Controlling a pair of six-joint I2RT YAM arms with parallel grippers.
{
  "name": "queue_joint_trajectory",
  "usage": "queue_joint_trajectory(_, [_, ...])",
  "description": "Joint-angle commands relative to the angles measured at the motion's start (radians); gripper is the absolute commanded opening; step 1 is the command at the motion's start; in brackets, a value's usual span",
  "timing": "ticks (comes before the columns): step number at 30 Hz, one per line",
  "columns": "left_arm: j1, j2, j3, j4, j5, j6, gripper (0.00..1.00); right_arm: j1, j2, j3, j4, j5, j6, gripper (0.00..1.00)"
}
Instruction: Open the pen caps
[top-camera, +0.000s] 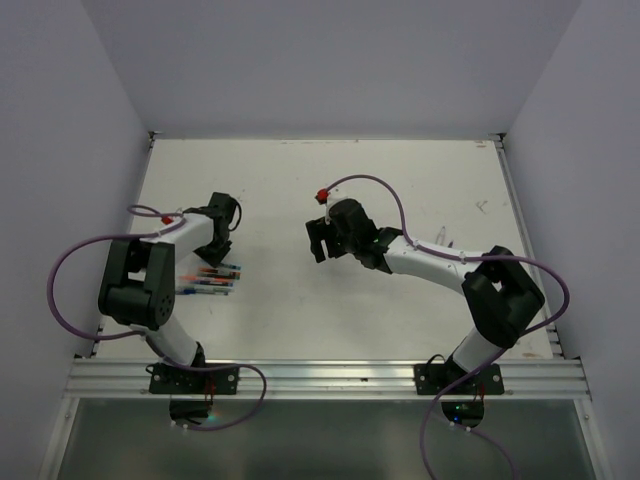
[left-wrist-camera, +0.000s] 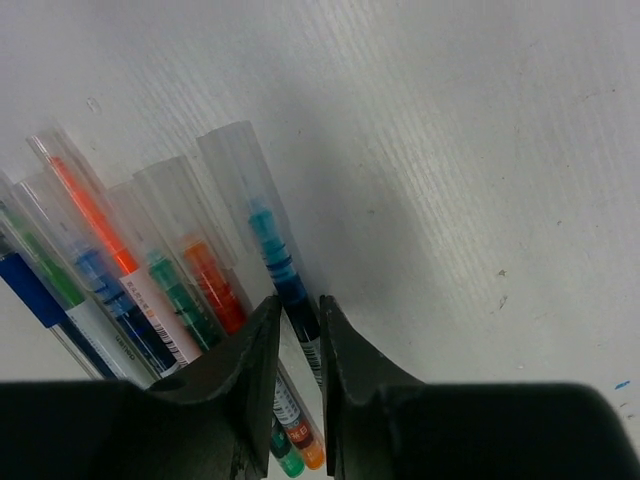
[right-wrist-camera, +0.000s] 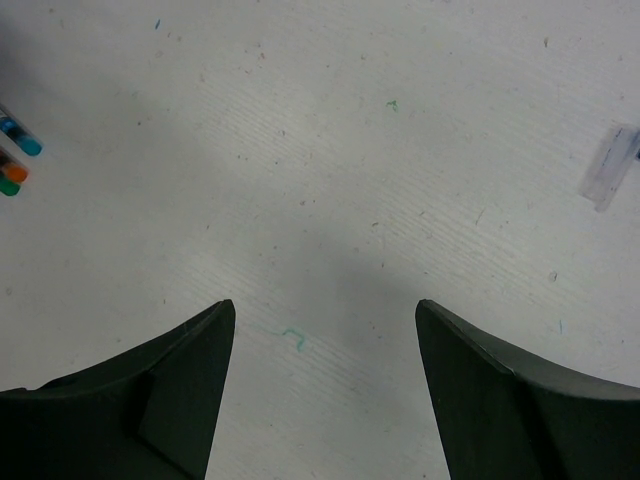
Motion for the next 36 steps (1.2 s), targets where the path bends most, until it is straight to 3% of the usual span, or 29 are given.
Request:
queue_joint_trajectory(1, [0.020, 0.053, -0.006, 0.039, -0.028, -0.005, 0.23, -0.003, -0.043, -0.004, 0.040, 0.020, -0.014, 0.77])
queue_joint_trajectory(12, [0.020, 0.033, -0.018, 0.113, -0.015, 0.068, 0.13, -0.003, -0.051, -0.006, 0.032, 0.031, -0.022, 0.77])
queue_joint_trajectory(15, [0.018, -0.008, -0.030, 0.176, 0.017, 0.119, 0.06, -0.003, -0.054, -0.007, 0.029, 0.039, -0.022, 0.77])
queue_joint_trajectory(16, [0.018, -0.037, -0.045, 0.226, 0.046, 0.157, 0.00, -0.003, -0.055, -0.009, 0.028, 0.039, -0.020, 0.77])
queue_joint_trajectory(24, [0.015, -0.185, -0.081, 0.354, 0.154, 0.260, 0.00, -0.003, -0.064, -0.003, 0.023, 0.036, -0.008, 0.78])
queue_joint_trajectory(27, [0.003, -0.231, -0.101, 0.433, 0.252, 0.338, 0.00, -0.003, -0.063, 0.003, 0.027, -0.002, 0.001, 0.80])
queue_joint_trajectory(31, [-0.046, -0.306, -0.168, 0.621, 0.440, 0.435, 0.00, -0.003, -0.054, 0.011, 0.075, -0.136, 0.026, 0.99])
queue_joint_trajectory(34, [-0.080, -0.367, -0.252, 0.818, 0.578, 0.446, 0.00, -0.003, -0.072, -0.029, 0.200, -0.240, 0.073, 0.99])
queue_joint_trajectory(36, [-0.108, -0.390, -0.269, 0.854, 0.610, 0.437, 0.00, -0.001, -0.078, -0.061, 0.257, -0.301, 0.122, 0.99])
